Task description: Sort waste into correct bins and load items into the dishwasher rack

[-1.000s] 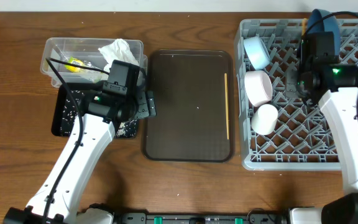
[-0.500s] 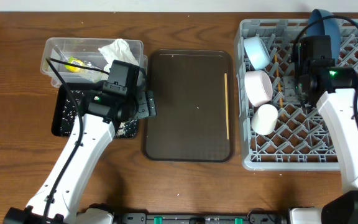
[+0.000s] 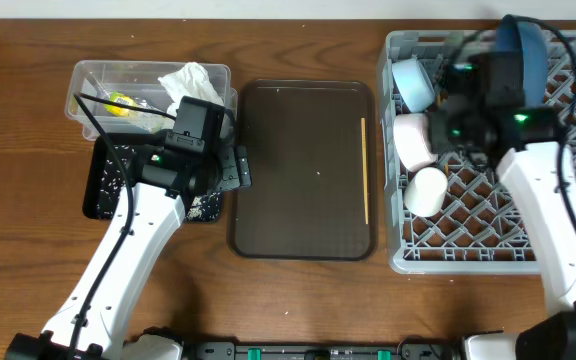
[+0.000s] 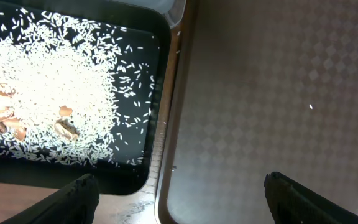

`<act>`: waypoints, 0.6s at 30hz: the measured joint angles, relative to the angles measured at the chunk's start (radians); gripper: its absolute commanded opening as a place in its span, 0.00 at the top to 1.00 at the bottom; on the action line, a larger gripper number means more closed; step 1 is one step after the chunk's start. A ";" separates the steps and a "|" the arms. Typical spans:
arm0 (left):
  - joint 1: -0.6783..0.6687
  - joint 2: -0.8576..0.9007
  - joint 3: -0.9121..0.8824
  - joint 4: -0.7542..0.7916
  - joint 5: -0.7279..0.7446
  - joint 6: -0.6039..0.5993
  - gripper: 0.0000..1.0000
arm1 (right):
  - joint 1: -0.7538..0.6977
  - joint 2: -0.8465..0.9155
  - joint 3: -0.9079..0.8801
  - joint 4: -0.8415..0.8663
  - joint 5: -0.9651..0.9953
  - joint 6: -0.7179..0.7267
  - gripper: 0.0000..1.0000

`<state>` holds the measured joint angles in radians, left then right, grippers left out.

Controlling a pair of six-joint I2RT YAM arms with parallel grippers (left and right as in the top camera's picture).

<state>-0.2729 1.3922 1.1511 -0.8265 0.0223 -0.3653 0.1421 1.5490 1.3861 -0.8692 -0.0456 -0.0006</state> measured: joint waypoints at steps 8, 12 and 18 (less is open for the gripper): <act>0.000 0.000 0.000 0.000 0.000 0.000 0.12 | 0.274 0.003 0.006 0.084 0.042 0.180 0.61; 0.000 0.000 0.000 0.000 0.000 0.000 0.12 | 0.348 0.064 0.016 0.101 0.100 0.274 0.61; 0.000 0.000 0.000 0.000 0.000 0.000 0.12 | 0.369 0.289 0.068 0.063 0.124 0.338 0.64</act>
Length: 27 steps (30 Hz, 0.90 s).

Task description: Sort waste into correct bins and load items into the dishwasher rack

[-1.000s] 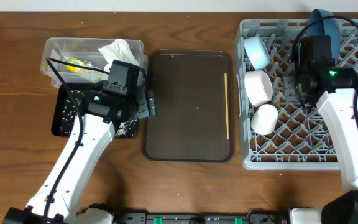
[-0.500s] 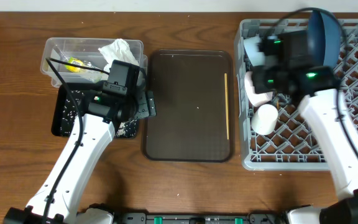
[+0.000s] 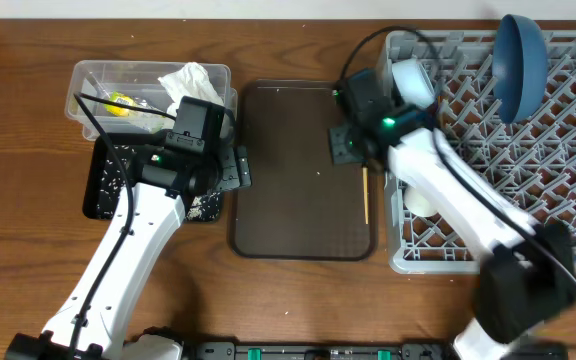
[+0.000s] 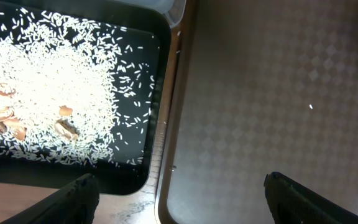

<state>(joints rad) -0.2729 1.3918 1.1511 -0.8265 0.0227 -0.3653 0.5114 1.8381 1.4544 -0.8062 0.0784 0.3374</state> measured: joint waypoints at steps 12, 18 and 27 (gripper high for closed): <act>0.000 0.000 0.000 0.000 0.000 0.000 0.12 | 0.002 0.245 0.078 -0.107 0.103 0.116 0.62; 0.000 0.000 0.000 0.000 0.000 0.000 0.12 | 0.002 0.257 0.086 -0.107 0.133 0.131 0.62; 0.000 0.000 0.000 0.000 0.000 0.000 0.13 | 0.001 0.308 0.092 -0.111 0.143 0.134 0.62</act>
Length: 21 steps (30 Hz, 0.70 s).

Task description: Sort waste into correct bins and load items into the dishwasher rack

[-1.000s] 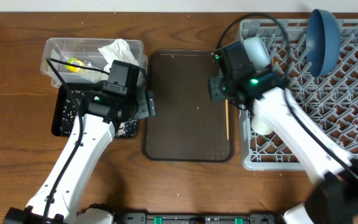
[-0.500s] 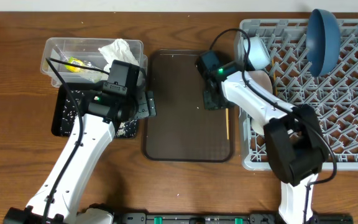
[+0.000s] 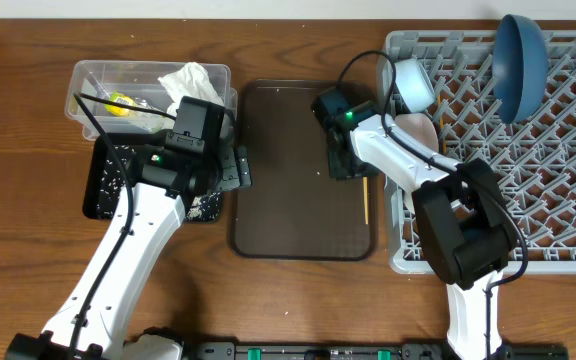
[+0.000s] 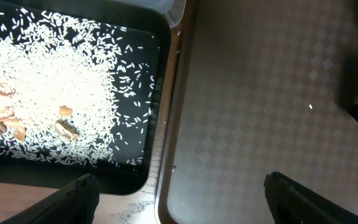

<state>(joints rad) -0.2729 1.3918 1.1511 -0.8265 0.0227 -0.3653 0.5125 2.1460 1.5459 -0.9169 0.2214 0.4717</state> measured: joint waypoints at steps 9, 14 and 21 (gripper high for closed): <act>0.000 0.000 0.000 0.000 0.000 0.000 0.12 | -0.002 0.000 0.000 -0.011 -0.047 -0.036 0.72; 0.000 0.000 0.000 0.000 0.000 0.000 0.12 | -0.002 0.000 0.002 -0.041 -0.092 -0.063 0.82; 0.000 0.000 0.000 0.000 0.000 0.000 0.12 | -0.002 0.000 0.002 -0.043 -0.137 -0.082 0.98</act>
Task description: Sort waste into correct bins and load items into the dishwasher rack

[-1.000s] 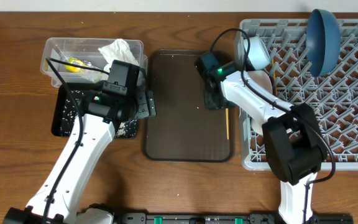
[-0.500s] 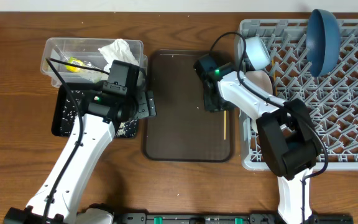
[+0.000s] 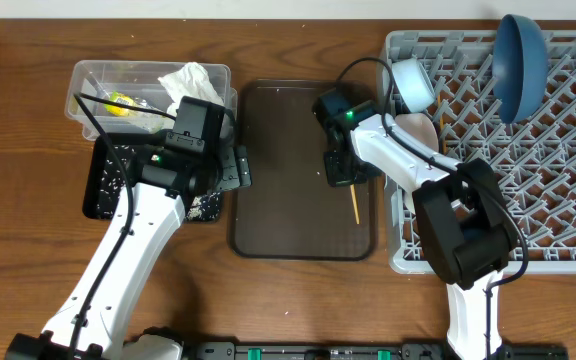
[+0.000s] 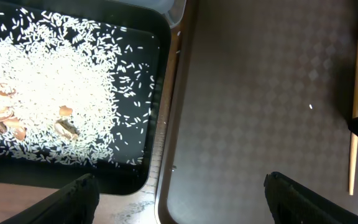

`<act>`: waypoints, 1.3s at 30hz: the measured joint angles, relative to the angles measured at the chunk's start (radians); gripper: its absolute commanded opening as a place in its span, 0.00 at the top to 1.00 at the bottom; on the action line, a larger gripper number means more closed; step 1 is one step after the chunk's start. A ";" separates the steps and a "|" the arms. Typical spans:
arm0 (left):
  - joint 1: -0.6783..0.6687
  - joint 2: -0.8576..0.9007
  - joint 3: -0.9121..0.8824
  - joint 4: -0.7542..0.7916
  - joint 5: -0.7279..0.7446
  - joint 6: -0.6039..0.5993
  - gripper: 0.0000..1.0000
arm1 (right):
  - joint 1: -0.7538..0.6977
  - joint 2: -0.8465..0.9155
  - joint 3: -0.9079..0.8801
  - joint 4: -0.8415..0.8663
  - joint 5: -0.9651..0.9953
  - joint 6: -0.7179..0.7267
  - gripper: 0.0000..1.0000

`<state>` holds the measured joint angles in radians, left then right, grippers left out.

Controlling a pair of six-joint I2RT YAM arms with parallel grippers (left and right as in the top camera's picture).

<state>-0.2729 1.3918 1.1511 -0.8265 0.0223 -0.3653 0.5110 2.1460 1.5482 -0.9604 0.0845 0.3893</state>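
A wooden chopstick [image 3: 353, 204] lies slightly tilted over the right part of the brown tray [image 3: 288, 200]. Its upper half is under my right gripper [image 3: 340, 168], which appears shut on it. In the left wrist view the chopstick [image 4: 355, 99] runs down the right side, beside the dark right gripper at the frame edge. My left gripper [image 3: 236, 168] hangs open over the tray's left rim [image 4: 166, 124]. Its fingers [image 4: 82, 194] are wide apart with nothing between them.
A black bin of rice and scraps [image 4: 55, 93] sits left of the tray, with a clear bin [image 3: 153, 85] holding tissue and a yellow item behind it. The grey dishwasher rack [image 3: 528, 200] on the right holds a blue bowl [image 3: 520, 50] and cups [image 3: 411, 85].
The chopstick has shifted left from the tray's right edge and now lies slightly tilted under the right gripper. The left arm has not moved.
The right gripper was first over the rack by the cups, with the chopstick along the tray's right edge. It then stood at the tray's upper right, then down on the chopstick. Now the chopstick sits further left. The left gripper stayed open throughout.
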 measured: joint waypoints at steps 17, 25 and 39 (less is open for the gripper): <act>0.000 0.000 0.000 0.000 0.000 0.000 0.12 | -0.032 -0.229 0.279 -0.194 -0.007 -0.137 0.99; 0.000 0.000 0.000 0.000 0.000 0.000 0.12 | -0.261 -0.442 0.323 -0.259 0.139 -0.246 0.99; 0.000 0.000 0.000 0.000 0.000 0.000 0.12 | -0.521 -0.274 0.237 -0.202 0.153 -0.373 0.99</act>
<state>-0.2729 1.3918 1.1511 -0.8265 0.0223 -0.3653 -0.0101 1.8721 1.7847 -1.1625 0.2371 0.0166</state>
